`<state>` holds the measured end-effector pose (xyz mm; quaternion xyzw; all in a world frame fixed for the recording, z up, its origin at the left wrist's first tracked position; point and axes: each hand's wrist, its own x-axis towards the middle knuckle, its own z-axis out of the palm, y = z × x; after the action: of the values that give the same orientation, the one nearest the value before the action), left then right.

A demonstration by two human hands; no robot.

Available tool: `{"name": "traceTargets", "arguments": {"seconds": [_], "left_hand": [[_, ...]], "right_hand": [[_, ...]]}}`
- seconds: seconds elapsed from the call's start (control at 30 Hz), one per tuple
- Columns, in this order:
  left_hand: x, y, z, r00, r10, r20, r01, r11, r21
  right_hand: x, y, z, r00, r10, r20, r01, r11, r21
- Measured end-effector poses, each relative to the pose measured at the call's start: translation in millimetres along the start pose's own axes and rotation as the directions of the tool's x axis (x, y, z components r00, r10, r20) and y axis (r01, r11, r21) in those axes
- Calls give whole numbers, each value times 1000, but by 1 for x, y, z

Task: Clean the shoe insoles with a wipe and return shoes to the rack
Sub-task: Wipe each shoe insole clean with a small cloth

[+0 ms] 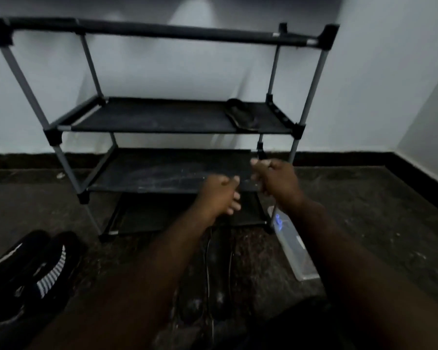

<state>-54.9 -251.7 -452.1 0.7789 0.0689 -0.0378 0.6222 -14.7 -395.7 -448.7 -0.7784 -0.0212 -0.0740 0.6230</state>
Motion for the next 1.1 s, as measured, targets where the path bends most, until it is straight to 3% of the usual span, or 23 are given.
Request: {"name": "traceTargets", "arguments": {"seconds": [0.1, 0.3, 0.53, 0.67, 0.87, 1.1], "left_hand": [[26, 63, 2, 992, 90, -87, -99, 989, -109], [70, 101, 6, 983, 32, -183, -64, 983, -171], [82, 102, 15, 972, -50, -229, -6, 971, -240], [70, 97, 20, 974, -44, -222, -25, 955, -297], [22, 80, 26, 979, 23, -200, -81, 955, -284], [-56, 24, 46, 986, 30, -163, -74, 960, -269]], "right_hand": [[30, -45, -16, 996, 11, -85, 4, 985, 175], [58, -69, -13, 992, 120, -47, -109, 977, 183], [74, -68, -2, 977, 210, -28, -202, 962, 185], [63, -67, -8, 984, 178, -14, -173, 970, 171], [16, -57, -27, 995, 101, 25, -103, 990, 92], [-53, -6, -41, 984, 151, 93, -166, 969, 182]]}}
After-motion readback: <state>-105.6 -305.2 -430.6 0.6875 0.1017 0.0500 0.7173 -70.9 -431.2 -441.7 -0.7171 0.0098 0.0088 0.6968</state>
